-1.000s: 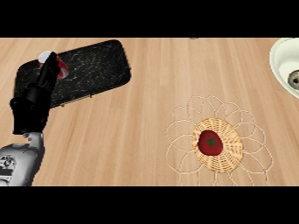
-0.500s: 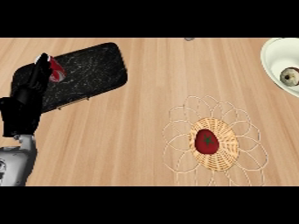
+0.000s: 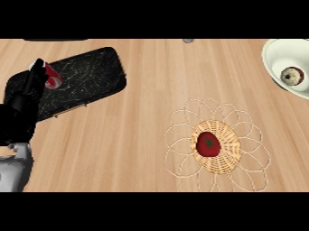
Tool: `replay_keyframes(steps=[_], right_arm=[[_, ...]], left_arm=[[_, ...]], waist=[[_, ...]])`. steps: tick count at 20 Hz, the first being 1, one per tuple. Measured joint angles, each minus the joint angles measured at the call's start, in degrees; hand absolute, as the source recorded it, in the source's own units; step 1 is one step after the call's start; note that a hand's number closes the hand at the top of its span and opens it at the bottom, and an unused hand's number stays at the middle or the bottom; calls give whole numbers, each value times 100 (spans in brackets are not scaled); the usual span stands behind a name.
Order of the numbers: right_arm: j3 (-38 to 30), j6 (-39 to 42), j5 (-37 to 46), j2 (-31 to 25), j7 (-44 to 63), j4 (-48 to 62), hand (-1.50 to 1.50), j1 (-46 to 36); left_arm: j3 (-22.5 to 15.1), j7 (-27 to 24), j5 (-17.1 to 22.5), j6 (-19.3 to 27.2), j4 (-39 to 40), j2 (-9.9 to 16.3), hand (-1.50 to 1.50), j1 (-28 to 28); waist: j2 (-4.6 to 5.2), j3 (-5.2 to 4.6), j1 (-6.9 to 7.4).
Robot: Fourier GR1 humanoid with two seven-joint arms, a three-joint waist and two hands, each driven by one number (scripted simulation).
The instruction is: Pick the cupcake from the placemat and place it in the bowl
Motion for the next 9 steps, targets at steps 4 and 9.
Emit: replay_keyframes(steps=[4, 9], right_arm=[[209, 249, -238, 455, 211, -1101, -150, 710], [464, 311, -458, 969, 515, -2549, -150, 1631]], left_arm=[[62, -57, -5, -35, 17, -34, 0, 38], [62, -224, -95, -48, 151, -155, 0, 77]], waist=[[-3, -2, -12], [9, 0, 5]])
